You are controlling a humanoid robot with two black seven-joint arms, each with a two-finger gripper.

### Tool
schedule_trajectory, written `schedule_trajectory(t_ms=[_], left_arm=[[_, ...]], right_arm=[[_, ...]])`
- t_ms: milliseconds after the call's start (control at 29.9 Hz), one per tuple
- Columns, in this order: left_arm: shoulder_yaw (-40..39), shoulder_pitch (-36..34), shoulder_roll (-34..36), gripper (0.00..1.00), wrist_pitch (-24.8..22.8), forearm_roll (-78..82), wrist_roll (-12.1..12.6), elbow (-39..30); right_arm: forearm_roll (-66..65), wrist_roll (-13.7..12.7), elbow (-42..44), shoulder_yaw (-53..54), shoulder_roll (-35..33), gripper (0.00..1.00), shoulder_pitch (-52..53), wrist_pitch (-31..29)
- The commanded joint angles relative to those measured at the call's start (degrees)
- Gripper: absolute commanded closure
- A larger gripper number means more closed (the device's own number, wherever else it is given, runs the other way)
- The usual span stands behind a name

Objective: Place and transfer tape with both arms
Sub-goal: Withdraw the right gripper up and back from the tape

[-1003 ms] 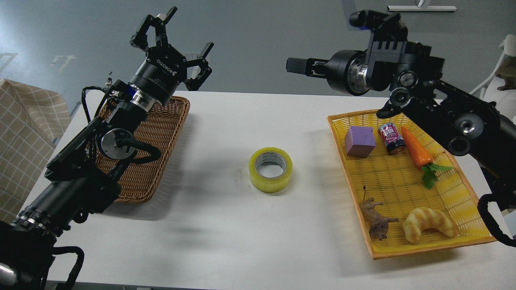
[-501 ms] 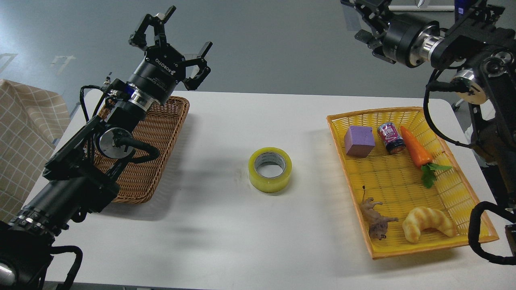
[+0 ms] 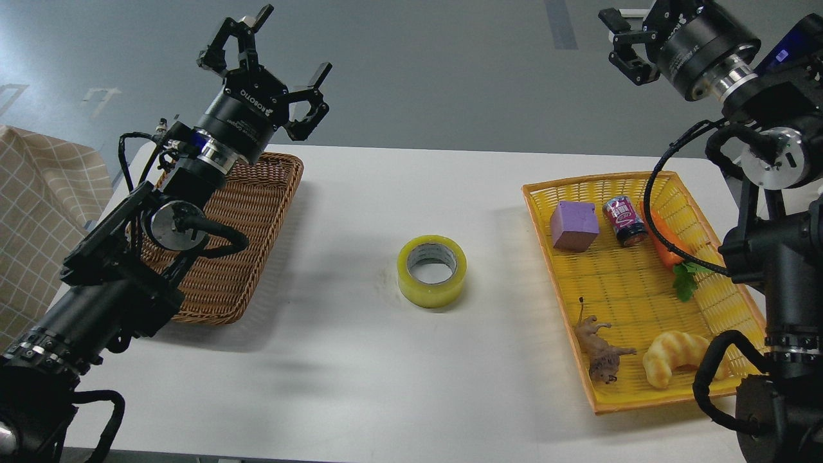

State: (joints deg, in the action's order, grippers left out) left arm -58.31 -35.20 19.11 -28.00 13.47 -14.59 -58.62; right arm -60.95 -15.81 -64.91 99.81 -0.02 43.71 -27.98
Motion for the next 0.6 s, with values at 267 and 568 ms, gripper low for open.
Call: schedule_trajectory(t_ms=[267,568], left_arm=[[0.04,0.04,0.23,0.02,0.0,0.16,0.0,0.0],[0.13,-0.13,1.1,0.02,0.0,0.16,-0.08,0.0]], right_arm=[[12.33,2.63,5.23,0.21,-0.86,0.0,-2.58,-0.02],[32.11,2.45,10.42,-0.41,-1.04,0.0,-3.63,-0.02]])
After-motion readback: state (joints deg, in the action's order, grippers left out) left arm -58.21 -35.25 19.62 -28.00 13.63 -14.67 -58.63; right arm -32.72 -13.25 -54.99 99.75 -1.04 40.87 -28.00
